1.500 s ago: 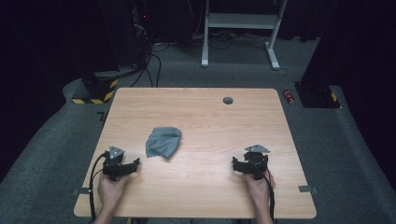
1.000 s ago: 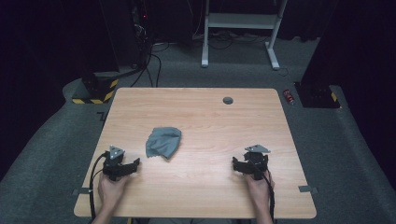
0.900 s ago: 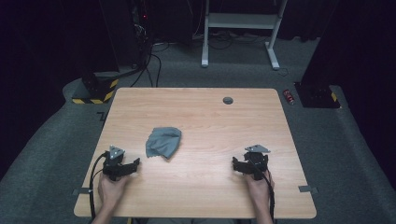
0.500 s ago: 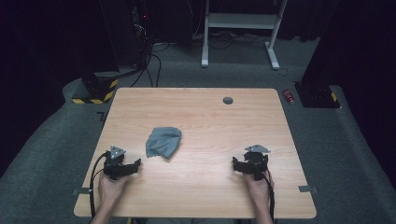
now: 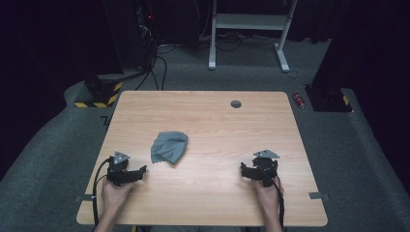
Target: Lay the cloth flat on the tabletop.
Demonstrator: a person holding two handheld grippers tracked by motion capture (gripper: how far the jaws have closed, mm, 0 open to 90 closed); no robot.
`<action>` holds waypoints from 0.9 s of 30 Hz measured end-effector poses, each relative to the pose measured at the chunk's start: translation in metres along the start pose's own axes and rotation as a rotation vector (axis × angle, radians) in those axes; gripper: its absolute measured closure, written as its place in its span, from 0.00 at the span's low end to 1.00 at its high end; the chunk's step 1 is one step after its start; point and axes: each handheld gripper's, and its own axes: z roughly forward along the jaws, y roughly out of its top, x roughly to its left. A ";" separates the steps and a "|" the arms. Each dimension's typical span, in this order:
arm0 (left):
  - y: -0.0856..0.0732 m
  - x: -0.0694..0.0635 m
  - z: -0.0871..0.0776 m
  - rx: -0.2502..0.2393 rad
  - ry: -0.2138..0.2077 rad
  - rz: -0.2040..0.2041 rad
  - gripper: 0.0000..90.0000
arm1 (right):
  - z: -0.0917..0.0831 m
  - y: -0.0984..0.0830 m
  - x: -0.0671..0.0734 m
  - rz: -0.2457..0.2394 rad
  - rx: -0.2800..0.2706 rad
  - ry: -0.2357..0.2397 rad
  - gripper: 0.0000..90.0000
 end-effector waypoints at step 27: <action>0.019 -0.011 -0.012 -0.091 -0.148 -0.074 0.24 | 0.000 0.000 0.000 -0.001 0.000 0.000 0.15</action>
